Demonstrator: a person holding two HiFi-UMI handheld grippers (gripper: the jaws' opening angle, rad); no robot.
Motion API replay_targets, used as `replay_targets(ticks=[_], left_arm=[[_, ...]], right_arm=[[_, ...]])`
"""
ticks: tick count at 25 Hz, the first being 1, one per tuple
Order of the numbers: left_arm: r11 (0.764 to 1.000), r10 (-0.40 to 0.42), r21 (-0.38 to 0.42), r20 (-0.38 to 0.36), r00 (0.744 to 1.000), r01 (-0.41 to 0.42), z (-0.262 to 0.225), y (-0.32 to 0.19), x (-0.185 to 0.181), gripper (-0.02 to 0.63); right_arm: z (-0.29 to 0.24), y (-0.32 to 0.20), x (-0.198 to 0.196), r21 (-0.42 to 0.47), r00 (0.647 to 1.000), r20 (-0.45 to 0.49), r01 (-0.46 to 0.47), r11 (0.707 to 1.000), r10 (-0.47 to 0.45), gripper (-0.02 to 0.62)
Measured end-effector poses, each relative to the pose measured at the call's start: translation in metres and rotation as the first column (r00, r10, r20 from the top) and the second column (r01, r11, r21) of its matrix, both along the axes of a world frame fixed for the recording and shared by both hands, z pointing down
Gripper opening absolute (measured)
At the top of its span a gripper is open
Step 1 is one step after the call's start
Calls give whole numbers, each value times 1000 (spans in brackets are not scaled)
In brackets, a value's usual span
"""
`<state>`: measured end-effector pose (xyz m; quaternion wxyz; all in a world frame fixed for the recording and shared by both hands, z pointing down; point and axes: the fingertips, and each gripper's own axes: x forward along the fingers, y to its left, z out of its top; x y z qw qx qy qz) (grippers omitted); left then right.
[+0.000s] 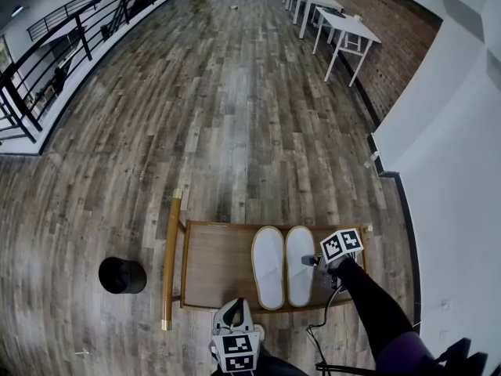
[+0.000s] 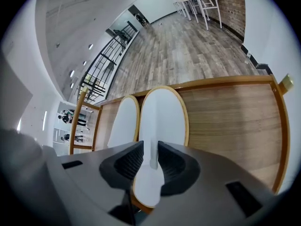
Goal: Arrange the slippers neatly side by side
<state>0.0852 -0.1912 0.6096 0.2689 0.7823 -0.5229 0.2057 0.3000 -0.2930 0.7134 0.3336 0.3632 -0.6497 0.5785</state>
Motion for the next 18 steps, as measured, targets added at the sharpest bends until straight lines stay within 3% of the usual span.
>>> replay_targets(ticks=[10,14,18], left_arm=[[1000,16,9,-7,1000,-16,-3,-4,5,-2],[999,47,21,-18,999,-46,-7,-7,17,-2],[997,75,32,-27,997,-74,-12,-10,29,-2]], right_arm=[[-17,-1,9,42,998,36,-43,998,42,76],[-34,-3,8,89,987,114,-121,989,111,75],[-58,2,-5,156,970,211,-158,975,123,76]])
